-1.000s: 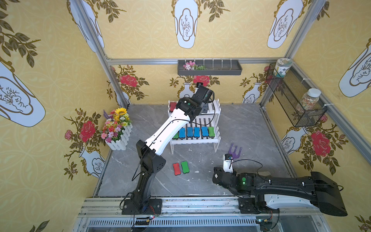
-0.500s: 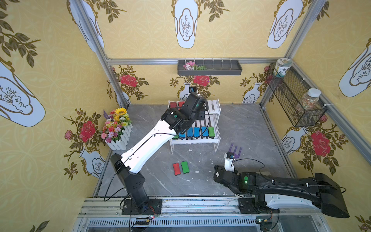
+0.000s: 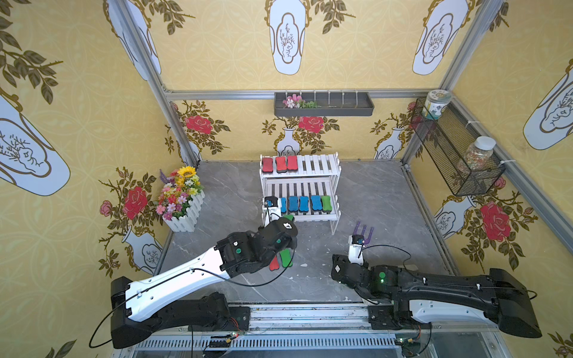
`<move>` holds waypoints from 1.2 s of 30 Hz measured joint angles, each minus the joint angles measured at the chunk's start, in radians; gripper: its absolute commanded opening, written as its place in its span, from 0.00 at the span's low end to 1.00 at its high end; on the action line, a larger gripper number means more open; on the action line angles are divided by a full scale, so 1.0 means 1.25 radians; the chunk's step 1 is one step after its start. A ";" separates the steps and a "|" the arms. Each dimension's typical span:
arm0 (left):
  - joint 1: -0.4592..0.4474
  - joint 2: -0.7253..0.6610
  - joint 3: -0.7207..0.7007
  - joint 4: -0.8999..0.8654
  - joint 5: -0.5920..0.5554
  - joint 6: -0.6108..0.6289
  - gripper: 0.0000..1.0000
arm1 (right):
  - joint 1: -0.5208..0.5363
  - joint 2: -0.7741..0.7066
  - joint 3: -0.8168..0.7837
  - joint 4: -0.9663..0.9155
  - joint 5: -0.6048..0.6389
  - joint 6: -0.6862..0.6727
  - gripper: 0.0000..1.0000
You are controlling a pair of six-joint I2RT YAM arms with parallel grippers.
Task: Remove the whiteboard erasers from the shelf
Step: Place the whiteboard eraser at the center of the board.
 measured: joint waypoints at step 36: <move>0.053 0.498 -0.074 0.294 0.162 -0.256 0.35 | 0.004 -0.125 0.027 -0.172 0.084 0.083 0.64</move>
